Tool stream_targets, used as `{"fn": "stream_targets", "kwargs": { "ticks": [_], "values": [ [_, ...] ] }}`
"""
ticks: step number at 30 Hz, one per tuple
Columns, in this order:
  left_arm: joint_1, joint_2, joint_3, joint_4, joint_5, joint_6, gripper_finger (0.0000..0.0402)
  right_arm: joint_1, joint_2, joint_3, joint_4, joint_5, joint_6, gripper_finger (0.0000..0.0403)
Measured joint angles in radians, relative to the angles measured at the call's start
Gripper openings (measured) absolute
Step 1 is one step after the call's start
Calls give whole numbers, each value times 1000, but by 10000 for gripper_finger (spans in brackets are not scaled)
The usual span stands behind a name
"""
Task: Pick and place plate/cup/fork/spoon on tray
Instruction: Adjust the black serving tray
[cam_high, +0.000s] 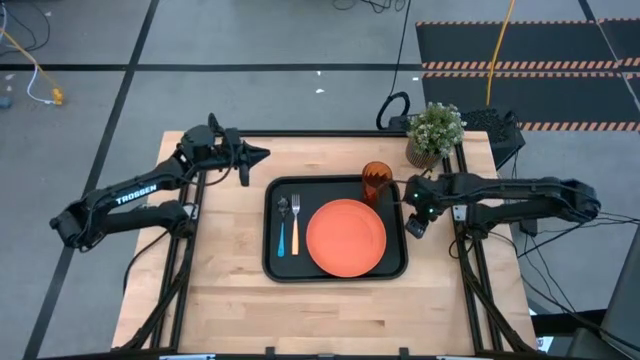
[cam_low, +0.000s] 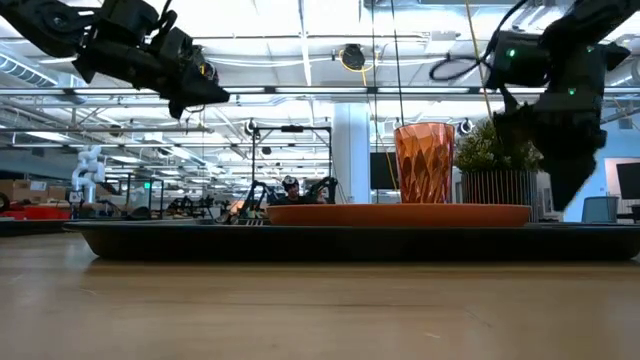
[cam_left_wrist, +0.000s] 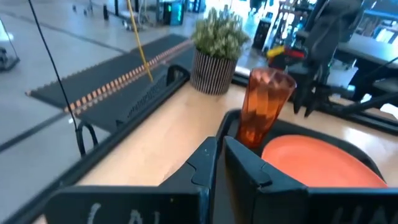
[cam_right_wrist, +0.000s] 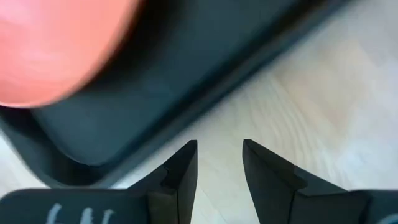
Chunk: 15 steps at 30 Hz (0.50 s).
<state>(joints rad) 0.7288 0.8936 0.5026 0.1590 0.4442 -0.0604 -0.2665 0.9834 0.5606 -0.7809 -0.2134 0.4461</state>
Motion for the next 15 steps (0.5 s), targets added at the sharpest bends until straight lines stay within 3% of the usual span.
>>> {"fn": "stream_targets", "kwargs": {
  "ticks": [7,15],
  "values": [
    [0,0,0,83,0,18,31,0,107,0,-20,4,38,118],
    [16,0,0,99,-1,30,31,54,182,1,101,3,54,118]
  ]
}}
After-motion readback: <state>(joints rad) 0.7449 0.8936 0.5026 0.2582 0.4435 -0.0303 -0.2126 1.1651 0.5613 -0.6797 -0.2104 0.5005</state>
